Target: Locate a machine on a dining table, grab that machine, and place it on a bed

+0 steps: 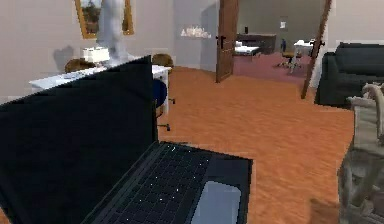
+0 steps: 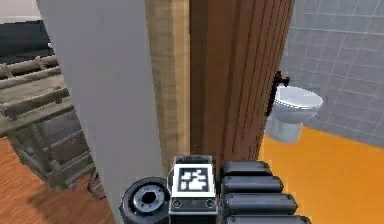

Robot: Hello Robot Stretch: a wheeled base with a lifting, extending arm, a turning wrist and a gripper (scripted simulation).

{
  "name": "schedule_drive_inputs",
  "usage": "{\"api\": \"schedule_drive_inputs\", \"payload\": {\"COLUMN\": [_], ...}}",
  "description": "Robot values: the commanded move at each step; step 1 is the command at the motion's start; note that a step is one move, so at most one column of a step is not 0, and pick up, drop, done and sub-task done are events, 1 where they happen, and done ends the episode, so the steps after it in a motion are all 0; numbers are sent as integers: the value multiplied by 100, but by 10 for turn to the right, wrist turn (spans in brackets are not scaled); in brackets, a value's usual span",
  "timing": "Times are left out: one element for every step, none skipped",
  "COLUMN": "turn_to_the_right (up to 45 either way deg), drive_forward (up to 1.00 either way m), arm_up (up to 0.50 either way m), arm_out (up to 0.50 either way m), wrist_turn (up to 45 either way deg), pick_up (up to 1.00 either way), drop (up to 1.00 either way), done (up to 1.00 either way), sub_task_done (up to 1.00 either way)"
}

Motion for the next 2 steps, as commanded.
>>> {"api": "schedule_drive_inputs", "payload": {"turn_to_the_right": [180,0], "drive_forward": [0,100], "arm_up": [0,0], "arm_out": [0,0], "wrist_turn": [0,0], "pick_up": [0,0], "drop": [0,0], "done": [0,0], "sub_task_done": [0,0]}}
